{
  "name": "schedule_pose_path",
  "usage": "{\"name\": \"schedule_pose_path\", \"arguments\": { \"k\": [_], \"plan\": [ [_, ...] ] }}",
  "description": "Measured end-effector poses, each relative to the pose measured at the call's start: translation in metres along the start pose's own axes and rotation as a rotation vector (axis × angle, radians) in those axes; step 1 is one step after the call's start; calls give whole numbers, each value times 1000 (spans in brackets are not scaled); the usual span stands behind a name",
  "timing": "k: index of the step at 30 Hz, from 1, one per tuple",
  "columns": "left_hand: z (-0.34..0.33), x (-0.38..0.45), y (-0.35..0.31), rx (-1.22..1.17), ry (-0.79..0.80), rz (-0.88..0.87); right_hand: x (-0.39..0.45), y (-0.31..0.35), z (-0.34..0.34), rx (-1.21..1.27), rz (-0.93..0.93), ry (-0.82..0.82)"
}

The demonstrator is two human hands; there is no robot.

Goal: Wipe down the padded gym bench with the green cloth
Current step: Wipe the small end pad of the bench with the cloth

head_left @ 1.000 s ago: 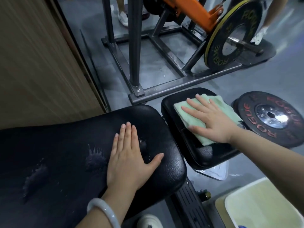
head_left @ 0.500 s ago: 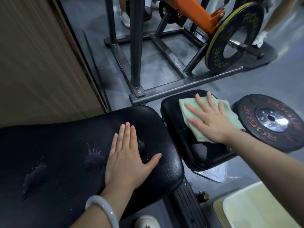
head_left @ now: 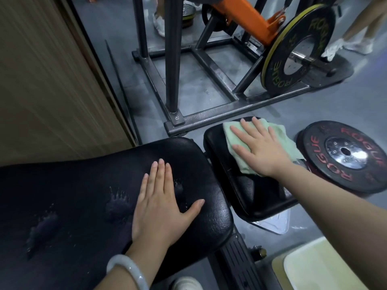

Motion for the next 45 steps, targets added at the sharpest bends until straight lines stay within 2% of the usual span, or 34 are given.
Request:
{"name": "schedule_pose_path", "arguments": {
  "k": [3, 9, 11, 13, 15, 17, 21, 24, 27, 32, 40, 45],
  "plan": [
    [-1, 0, 1, 25, -6, 2, 14, 21, -11, -34, -21, 13],
    [-5, 1, 1, 42, 7, -11, -23, 28, -17, 10, 279, 108],
    [-5, 1, 1, 48, -2, -6, -26, 10, -6, 18, 234, 76],
    [-5, 1, 0, 55, 1, -5, -10, -3, 2, 16, 110, 19],
    [-6, 1, 1, 58, -2, -5, 9, -2, 1, 11, -2, -10],
    [-6, 1, 2, 62, -7, -3, 17, 11, -6, 5, -29, -1],
    [-6, 2, 1, 48, 1, -9, -17, 33, -17, -37, 166, 55],
    [-6, 1, 1, 47, -7, -9, -55, 19, -12, 23, 255, 49],
    [-6, 2, 2, 56, -14, -6, -56, -8, 4, 68, 170, -14],
    [-7, 2, 2, 77, -24, -3, -11, -12, 5, 2, -127, -75],
    [-6, 1, 1, 67, -17, 0, -29, 21, -13, -31, 63, -5],
    [-6, 1, 2, 70, -22, -6, -62, 4, -6, 55, 264, 80]
  ]
}}
Point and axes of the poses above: each hand's wrist, its own x-axis towards the middle knuckle, its own z-axis out of the back of the hand, y = z × x, the point moved 7 cm from there along x, towards the middle knuckle, and after that the axes turned 14 degrees about x, right-handed, at the moved point
